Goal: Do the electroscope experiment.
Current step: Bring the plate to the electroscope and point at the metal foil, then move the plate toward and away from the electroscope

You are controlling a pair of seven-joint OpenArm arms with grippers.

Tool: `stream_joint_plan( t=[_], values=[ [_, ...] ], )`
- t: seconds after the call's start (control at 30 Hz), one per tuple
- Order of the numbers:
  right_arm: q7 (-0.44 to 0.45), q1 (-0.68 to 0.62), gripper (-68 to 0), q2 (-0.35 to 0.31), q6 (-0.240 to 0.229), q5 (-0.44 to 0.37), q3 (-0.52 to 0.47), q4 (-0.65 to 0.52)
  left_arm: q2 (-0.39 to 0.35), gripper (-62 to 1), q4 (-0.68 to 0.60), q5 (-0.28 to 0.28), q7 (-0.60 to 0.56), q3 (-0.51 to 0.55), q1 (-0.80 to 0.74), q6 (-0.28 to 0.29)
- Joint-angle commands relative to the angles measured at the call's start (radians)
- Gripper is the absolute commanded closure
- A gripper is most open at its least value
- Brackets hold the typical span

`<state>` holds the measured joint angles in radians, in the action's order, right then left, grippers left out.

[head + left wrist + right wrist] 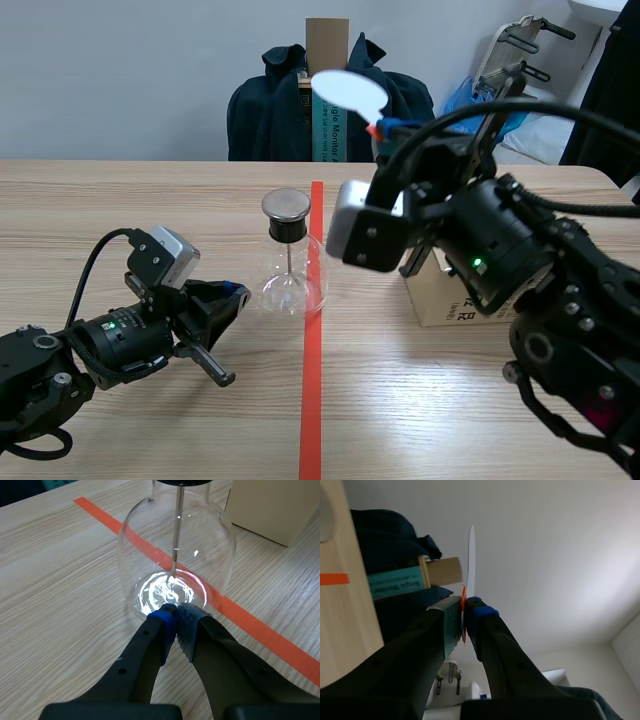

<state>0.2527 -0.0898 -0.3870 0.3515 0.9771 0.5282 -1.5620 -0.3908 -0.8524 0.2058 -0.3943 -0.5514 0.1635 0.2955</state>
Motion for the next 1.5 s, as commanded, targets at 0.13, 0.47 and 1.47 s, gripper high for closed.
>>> stream_joint_plan(
  t=[0.13,0.47,1.47],
  values=[
    [0.015,0.01,-0.8,-0.001,0.013,0.032,0.032,0.068,-0.003,-3.2,-0.018,0.006,-0.014,0.007,0.008,0.002],
    [0.023,0.01,-0.8,-0.001,0.014,0.046,0.036,0.117,-0.003,-3.2,-0.018,0.006,-0.014,0.007,0.008,0.002],
    [0.226,0.01,-0.8,-0.001,0.014,0.093,0.036,0.117,-0.003,-3.2,-0.018,0.006,-0.013,0.007,0.008,0.002]
  ],
)
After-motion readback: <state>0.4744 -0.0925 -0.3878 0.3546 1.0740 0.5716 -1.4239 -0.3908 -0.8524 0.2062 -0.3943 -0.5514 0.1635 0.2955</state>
